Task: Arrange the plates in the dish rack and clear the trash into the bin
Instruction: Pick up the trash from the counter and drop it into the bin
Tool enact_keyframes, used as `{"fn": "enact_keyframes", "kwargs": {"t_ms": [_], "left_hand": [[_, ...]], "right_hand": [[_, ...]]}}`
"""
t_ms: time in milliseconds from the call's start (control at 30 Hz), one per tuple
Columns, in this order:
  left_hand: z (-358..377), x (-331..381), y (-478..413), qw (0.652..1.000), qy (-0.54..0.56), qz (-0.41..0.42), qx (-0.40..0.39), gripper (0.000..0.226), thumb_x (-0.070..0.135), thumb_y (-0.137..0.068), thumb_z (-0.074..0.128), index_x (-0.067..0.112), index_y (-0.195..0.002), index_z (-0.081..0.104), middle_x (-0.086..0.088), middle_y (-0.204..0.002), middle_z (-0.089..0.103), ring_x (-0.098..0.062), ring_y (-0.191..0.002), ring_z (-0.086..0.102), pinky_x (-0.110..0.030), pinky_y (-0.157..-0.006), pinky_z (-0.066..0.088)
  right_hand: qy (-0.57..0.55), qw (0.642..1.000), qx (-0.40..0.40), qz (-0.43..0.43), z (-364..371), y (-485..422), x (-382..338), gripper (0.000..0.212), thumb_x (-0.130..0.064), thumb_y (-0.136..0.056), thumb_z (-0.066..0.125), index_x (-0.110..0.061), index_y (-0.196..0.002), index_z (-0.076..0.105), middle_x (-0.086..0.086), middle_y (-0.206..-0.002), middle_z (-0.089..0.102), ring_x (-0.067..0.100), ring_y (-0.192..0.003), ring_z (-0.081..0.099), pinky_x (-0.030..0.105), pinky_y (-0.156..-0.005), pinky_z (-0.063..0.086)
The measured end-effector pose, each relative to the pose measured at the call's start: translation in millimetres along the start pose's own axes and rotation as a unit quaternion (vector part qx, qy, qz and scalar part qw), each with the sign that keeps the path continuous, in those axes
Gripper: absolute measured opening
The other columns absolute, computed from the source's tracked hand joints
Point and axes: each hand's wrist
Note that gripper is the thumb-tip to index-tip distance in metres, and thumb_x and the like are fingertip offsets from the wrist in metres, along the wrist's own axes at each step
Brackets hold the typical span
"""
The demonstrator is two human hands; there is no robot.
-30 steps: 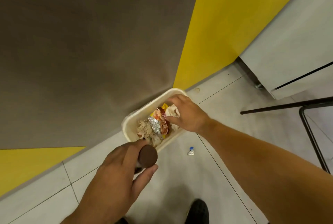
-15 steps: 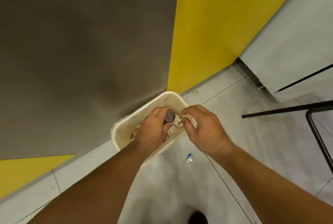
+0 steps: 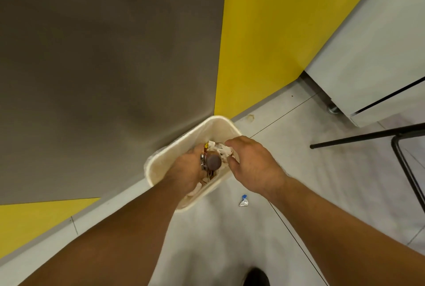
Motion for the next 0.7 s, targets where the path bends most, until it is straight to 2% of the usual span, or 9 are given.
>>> {"fn": "enact_keyframes", "kwargs": {"t_ms": [67, 133, 267, 400, 500, 600, 700], "left_hand": [[-24, -1, 28, 1.000, -0.007, 0.014, 0.000, 0.072, 0.028, -0.081, 0.070, 0.031, -0.142, 0.032, 0.003, -0.137, 0.048, -0.021, -0.121, 0.049, -0.033, -0.102, 0.039], [-55, 4, 59, 0.999, -0.018, 0.037, 0.014, 0.062, 0.035, -0.086, 0.064, 0.028, -0.141, 0.035, 0.004, -0.141, 0.044, -0.018, -0.125, 0.045, -0.030, -0.104, 0.036], [-124, 34, 132, 0.990, -0.044, 0.093, 0.096, 0.042, 0.047, -0.090, 0.052, 0.027, -0.127, 0.051, 0.009, -0.126, 0.052, -0.015, -0.116, 0.048, -0.029, -0.094, 0.041], [-197, 76, 204, 0.979, -0.066, 0.139, 0.133, 0.052, 0.064, -0.084, 0.034, 0.032, -0.120, 0.053, 0.015, -0.120, 0.053, -0.010, -0.109, 0.050, -0.028, -0.088, 0.045], [-247, 110, 253, 0.968, -0.084, 0.174, 0.159, 0.044, 0.061, -0.085, 0.037, 0.034, -0.115, 0.055, 0.017, -0.116, 0.053, -0.009, -0.104, 0.053, -0.023, -0.082, 0.045], [-298, 149, 303, 0.952, -0.112, 0.214, 0.190, 0.032, 0.058, -0.089, 0.041, 0.039, -0.114, 0.049, 0.018, -0.115, 0.051, -0.008, -0.102, 0.055, -0.027, -0.078, 0.051], [-347, 186, 351, 0.936, -0.131, 0.232, 0.231, 0.037, 0.059, -0.091, 0.038, 0.035, -0.114, 0.052, 0.014, -0.115, 0.056, -0.008, -0.102, 0.056, -0.031, -0.074, 0.054]], "right_hand": [[0.019, 1.000, -0.016, -0.002, -13, 7, -10, 0.042, -0.027, -0.097, 0.048, -0.022, -0.138, 0.044, -0.001, -0.135, 0.050, 0.019, -0.121, 0.047, 0.032, -0.098, 0.045], [0.025, 0.999, -0.019, -0.009, -30, 17, -24, 0.041, -0.028, -0.096, 0.049, -0.022, -0.137, 0.045, 0.000, -0.133, 0.051, 0.020, -0.120, 0.047, 0.032, -0.096, 0.047], [0.021, 0.999, -0.014, -0.026, -79, 51, -60, 0.039, -0.031, -0.096, 0.048, -0.022, -0.134, 0.047, 0.000, -0.130, 0.051, 0.018, -0.120, 0.044, 0.030, -0.095, 0.046], [0.021, 0.998, 0.007, -0.054, -147, 95, -100, 0.038, -0.033, -0.097, 0.046, -0.022, -0.134, 0.048, -0.002, -0.132, 0.049, 0.017, -0.124, 0.039, 0.030, -0.101, 0.041], [0.034, 0.995, 0.037, -0.083, -204, 129, -133, 0.036, -0.032, -0.096, 0.044, -0.020, -0.130, 0.050, -0.001, -0.129, 0.051, 0.019, -0.122, 0.041, 0.031, -0.100, 0.040], [0.041, 0.990, 0.067, -0.119, -260, 163, -165, 0.036, -0.034, -0.096, 0.045, -0.019, -0.128, 0.051, 0.000, -0.129, 0.052, 0.018, -0.120, 0.040, 0.030, -0.098, 0.039], [0.033, 0.986, 0.092, -0.133, -316, 194, -190, 0.039, -0.034, -0.096, 0.046, -0.019, -0.132, 0.050, 0.000, -0.133, 0.050, 0.018, -0.123, 0.039, 0.031, -0.100, 0.038]]}}
Point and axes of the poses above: each hand's wrist, its own y-axis away from the middle knuckle, its own z-axis out of the palm, x = y × z
